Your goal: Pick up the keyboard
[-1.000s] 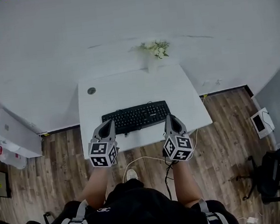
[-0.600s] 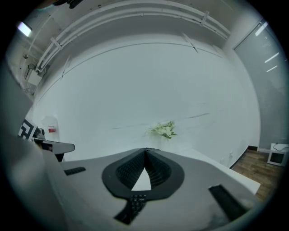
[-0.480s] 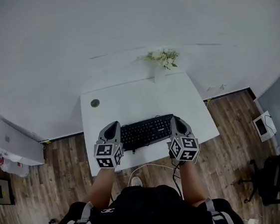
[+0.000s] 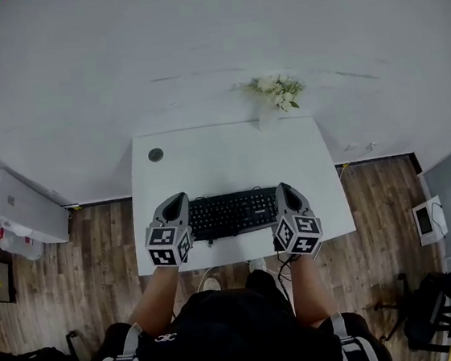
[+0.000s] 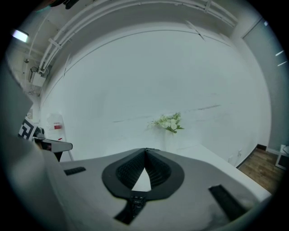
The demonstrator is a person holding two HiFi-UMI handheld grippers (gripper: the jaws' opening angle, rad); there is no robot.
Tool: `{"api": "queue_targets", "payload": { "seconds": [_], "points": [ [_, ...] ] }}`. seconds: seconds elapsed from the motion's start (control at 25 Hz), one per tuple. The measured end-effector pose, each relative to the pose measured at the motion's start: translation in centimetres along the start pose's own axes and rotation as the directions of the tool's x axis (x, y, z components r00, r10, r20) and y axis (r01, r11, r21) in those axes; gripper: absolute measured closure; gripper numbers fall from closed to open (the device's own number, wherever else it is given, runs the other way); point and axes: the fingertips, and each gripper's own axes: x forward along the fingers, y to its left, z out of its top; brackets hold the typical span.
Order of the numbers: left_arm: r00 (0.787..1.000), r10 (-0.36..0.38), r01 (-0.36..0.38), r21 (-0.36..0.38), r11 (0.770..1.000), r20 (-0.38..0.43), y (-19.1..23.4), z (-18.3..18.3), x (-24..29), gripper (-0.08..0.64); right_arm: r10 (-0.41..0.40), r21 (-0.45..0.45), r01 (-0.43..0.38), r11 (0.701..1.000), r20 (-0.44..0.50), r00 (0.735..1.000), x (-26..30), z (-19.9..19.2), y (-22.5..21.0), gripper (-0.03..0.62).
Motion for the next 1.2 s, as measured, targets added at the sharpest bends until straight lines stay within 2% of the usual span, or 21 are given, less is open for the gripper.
{"api": "queue_targets", "payload": {
  "seconds": [0.16,0.32,0.56,0.8,0.96,1.04,1.08,1.2],
  "points": [
    [0.997,0.081,-0.081,-0.026,0.996,0.018,0.3,0.1,1.3,0.560,0.104,-0.039,-0.105,0.994,-0.041,0.994,2.7,-0.4,-1.8,0.589],
    [0.991,0.131,-0.131,-0.052,0.990,-0.005,-0.2,-0.8,1.8,0.560,0.158,-0.042,-0.162,0.986,-0.086,0.984,3.9,-1.1,-4.0,0.589],
    [0.985,0.171,-0.173,-0.072,0.982,-0.029,-0.3,-1.3,3.1,0.560,0.173,-0.022,-0.178,0.984,-0.129,0.976,5.3,-2.9,-6.8,0.589],
    [0.982,0.165,-0.172,-0.067,0.983,-0.096,0.4,-3.0,3.6,0.560,0.172,0.028,-0.170,0.985,-0.152,0.973,5.3,-4.1,-8.5,0.589],
    [0.977,0.138,-0.156,-0.105,0.982,-0.164,1.8,-5.2,3.7,0.555,0.169,0.029,-0.167,0.986,-0.198,0.965,5.4,-5.8,-9.3,0.584],
    [0.969,0.115,-0.143,-0.118,0.983,-0.218,2.2,-7.0,3.4,0.421,0.174,0.031,-0.172,0.985,-0.237,0.956,5.0,-7.2,-9.9,0.483],
    [0.964,0.108,-0.139,-0.116,0.983,-0.242,2.5,-7.7,3.3,0.382,0.172,0.032,-0.169,0.985,-0.254,0.952,4.9,-7.8,-10.4,0.445],
    [0.949,0.098,-0.137,-0.112,0.984,-0.300,3.3,-9.8,3.0,0.336,0.150,0.039,-0.145,0.989,-0.296,0.943,4.5,-9.4,-11.9,0.442]
  ]
}}
